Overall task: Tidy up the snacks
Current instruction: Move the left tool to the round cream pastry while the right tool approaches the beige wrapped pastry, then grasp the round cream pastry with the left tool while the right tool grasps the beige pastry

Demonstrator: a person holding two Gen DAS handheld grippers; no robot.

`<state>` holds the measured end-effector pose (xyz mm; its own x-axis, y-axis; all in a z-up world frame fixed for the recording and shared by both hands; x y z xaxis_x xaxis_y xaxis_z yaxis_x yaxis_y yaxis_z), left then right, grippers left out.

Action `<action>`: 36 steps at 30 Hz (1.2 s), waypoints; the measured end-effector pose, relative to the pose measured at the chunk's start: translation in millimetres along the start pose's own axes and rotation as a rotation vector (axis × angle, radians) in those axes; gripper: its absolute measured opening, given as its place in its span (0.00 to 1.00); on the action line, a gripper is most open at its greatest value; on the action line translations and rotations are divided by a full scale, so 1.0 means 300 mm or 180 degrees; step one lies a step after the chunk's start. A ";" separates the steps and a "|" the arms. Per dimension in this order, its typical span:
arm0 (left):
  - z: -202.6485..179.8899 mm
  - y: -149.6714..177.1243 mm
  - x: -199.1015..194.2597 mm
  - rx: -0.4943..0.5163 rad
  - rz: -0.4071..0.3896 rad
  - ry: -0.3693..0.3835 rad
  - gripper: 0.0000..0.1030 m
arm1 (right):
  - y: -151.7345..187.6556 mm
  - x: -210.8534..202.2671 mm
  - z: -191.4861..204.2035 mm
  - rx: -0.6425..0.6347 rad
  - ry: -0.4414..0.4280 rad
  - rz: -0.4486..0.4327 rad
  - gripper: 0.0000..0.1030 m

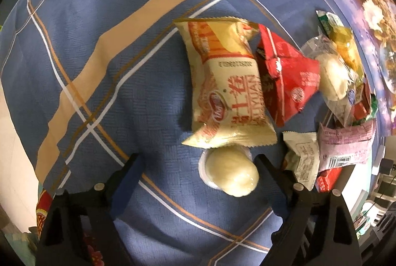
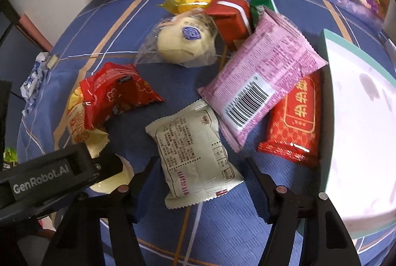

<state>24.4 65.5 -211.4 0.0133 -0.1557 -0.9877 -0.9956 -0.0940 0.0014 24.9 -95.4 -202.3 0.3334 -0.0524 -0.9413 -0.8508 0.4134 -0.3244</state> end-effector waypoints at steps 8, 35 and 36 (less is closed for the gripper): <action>-0.077 0.018 0.023 0.0202 -0.0027 -0.0084 0.87 | 0.048 -0.025 -0.044 0.0104 0.0003 0.0085 0.67; -0.172 0.020 -0.003 0.0616 -0.0282 -0.0445 0.45 | 0.081 -0.005 -0.077 0.0070 0.0150 0.0308 0.68; -0.177 0.021 -0.002 0.0613 -0.0285 -0.0450 0.45 | 0.083 -0.005 -0.072 0.0043 0.0176 0.0311 0.69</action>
<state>23.1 12.9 -202.6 0.1026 -0.0149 -0.9946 -0.9906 0.0900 -0.1035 -5.7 -104.7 -211.0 0.2258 -0.0610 -0.9723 -0.8725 0.4312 -0.2297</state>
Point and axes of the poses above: each gripper's, at about its wrist camera, not at the fingertips, and x roughly the way its jaws point, z to its left, y to its underside, the point moved 9 cm from there along x, roughly the way its jaws point, and after that the axes turned 1 degree about -z, right-handed, at the moved point
